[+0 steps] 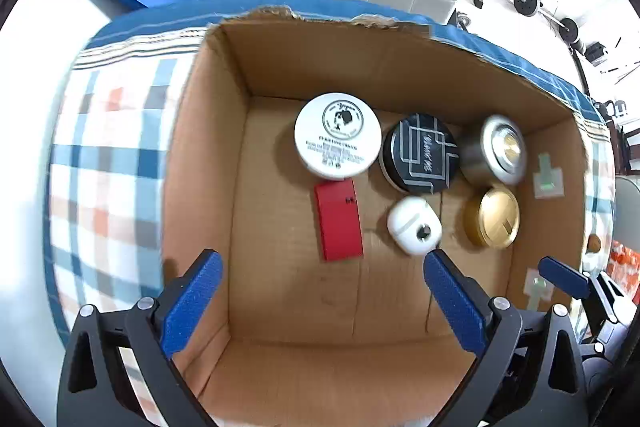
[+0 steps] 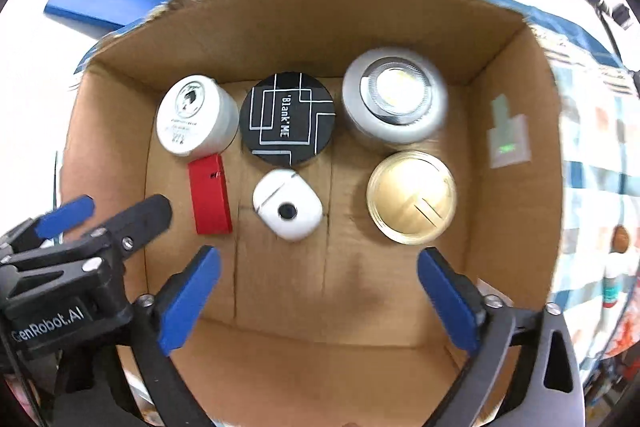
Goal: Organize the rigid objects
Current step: 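Lift both tools out of the box toward the walnut and tube, then grasp the white-teal tube with the left tool while the right tool grasps the walnut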
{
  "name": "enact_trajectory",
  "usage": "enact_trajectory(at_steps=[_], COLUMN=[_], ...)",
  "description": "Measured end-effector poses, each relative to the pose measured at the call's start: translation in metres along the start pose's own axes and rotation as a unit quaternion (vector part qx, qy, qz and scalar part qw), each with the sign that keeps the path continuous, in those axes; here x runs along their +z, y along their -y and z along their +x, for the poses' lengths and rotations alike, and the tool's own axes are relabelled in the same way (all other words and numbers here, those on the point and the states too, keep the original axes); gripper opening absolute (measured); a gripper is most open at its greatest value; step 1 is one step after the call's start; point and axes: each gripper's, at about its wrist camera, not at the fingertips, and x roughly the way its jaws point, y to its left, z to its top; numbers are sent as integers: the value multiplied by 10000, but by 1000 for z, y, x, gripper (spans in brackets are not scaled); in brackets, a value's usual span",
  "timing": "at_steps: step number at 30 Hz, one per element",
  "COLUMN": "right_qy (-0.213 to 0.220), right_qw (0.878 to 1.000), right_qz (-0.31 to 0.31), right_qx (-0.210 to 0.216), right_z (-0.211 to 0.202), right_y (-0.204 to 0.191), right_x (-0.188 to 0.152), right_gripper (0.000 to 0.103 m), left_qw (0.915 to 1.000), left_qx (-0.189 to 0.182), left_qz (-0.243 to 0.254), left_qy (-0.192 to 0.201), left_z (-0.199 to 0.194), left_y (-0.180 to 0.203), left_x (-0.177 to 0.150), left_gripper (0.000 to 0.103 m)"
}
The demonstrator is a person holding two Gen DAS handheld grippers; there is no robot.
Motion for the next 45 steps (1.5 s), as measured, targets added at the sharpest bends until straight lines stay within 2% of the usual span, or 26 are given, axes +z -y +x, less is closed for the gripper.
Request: enact_trajectory(at_steps=[5,8,12,15,19,23,27,32,36,41,45], right_qy=[40,211,456,607,740,849,929,1008,966,741,462], right_qw=[10000,9997,9986,9975,9963,9950,9942,9937,9930,9884,9771], right_qz=[-53,-127,-264,-355,-381,-357,-198,240,670,1298,2017], right_qx=[45,44,34,51,196,383,504,431,127,-258,-496], right_z=[-27,-50,-81,-115,-139,-159,-174,-188,-190,-176,-150], right_y=[1,-3,-9,-1,6,20,49,123,201,310,406], right_x=[-23,-46,-66,-82,-96,-107,-115,-120,-125,-139,-158], right_gripper=[103,103,103,103,103,103,103,103,103,103,103], left_qw=[9991,9977,9954,9942,9920,9910,9885,9868,9856,9873,9880], left_qx=[136,176,242,241,252,169,109,-134,-291,-598,-733], left_qz=[34,16,-40,-30,31,87,255,705,1105,1327,1361], left_qy=[395,654,925,1051,1234,1323,1490,1451,1245,641,43], left_z=[-30,-56,-83,-95,-114,-127,-138,-125,-94,-35,17], left_y=[11,13,15,21,33,53,94,174,250,348,416], left_x=[-32,-49,-66,-74,-83,-89,-89,-81,-75,-74,-78], left_gripper=[103,103,103,103,103,103,103,103,103,103,103])
